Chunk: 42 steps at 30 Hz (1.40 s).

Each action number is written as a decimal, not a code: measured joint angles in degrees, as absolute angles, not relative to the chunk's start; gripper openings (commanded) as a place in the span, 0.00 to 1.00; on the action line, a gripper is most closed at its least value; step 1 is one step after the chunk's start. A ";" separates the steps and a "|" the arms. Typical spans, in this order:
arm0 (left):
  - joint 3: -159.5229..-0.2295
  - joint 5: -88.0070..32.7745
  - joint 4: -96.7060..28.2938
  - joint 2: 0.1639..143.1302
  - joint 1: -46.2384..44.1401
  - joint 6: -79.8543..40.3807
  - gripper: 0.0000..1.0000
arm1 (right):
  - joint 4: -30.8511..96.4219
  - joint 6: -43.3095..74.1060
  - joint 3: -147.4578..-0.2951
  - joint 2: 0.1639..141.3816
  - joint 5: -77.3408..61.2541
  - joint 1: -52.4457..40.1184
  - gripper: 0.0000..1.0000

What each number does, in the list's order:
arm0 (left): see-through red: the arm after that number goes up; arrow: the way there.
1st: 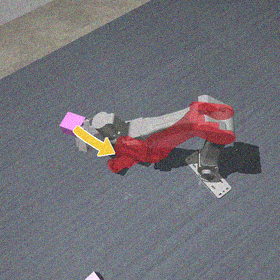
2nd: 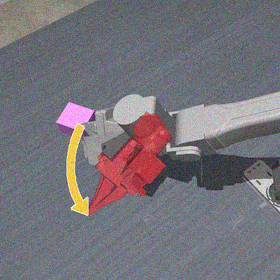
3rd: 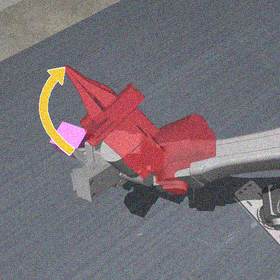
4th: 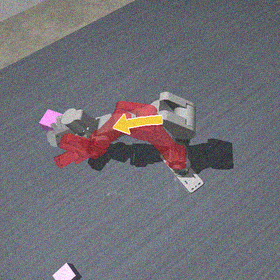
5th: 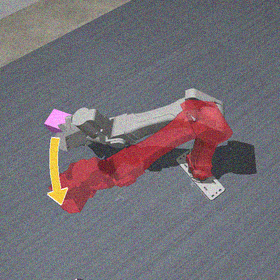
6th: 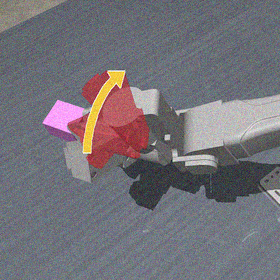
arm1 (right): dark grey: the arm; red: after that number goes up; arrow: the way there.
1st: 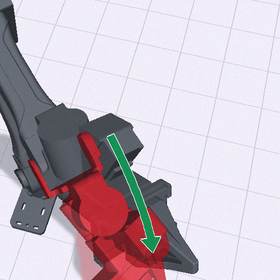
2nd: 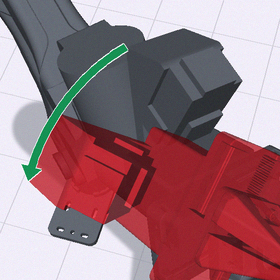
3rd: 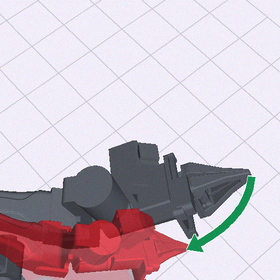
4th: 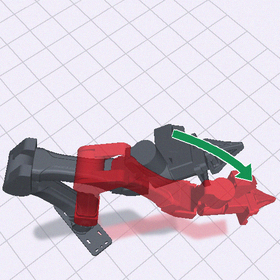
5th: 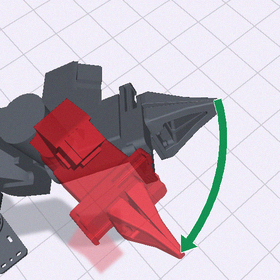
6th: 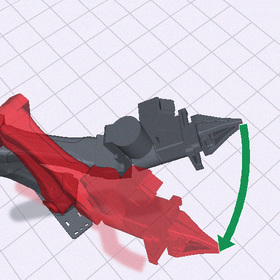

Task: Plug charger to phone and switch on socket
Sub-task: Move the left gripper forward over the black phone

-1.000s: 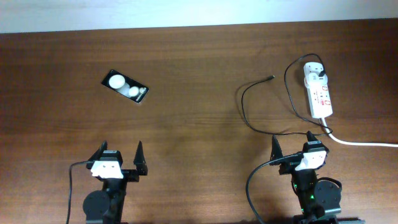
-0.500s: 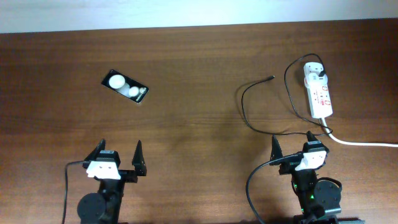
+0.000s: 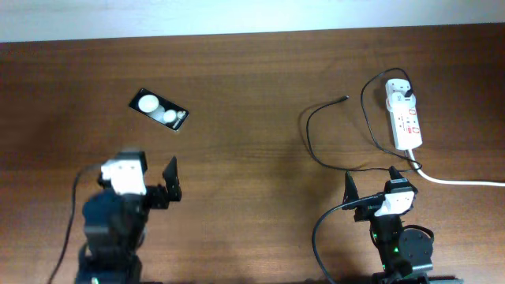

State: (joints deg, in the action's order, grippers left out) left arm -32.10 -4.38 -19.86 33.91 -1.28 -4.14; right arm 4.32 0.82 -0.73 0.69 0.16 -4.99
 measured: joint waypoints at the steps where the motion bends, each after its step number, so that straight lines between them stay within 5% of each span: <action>1: -36.32 -4.36 -21.21 38.83 -1.28 -4.12 0.99 | 4.32 0.84 -0.73 0.69 0.14 -4.99 0.99; 8: -62.52 -5.39 -41.54 65.28 -1.28 -2.57 0.99 | 4.34 0.80 -0.73 0.78 0.14 -4.99 0.99; 15: -63.92 -8.34 -46.17 68.42 -1.28 -3.05 0.99 | 4.34 0.82 -0.73 0.78 0.14 -4.99 0.99; 23: -73.76 3.33 -52.86 73.45 -1.28 -19.07 0.99 | 4.34 0.80 -0.73 0.80 0.14 -4.99 0.99; 29: -91.44 7.55 -61.91 89.76 -1.28 -29.17 0.99 | 4.32 0.80 -0.73 0.78 0.16 -5.02 0.99; 42: -111.24 0.62 -67.53 119.72 3.18 -44.18 0.99 | 4.32 0.80 -0.73 0.73 0.14 -4.99 0.99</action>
State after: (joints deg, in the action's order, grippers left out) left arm -111.24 0.62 -67.53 119.72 3.18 -44.18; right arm 4.32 0.80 -0.73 0.73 0.14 -4.99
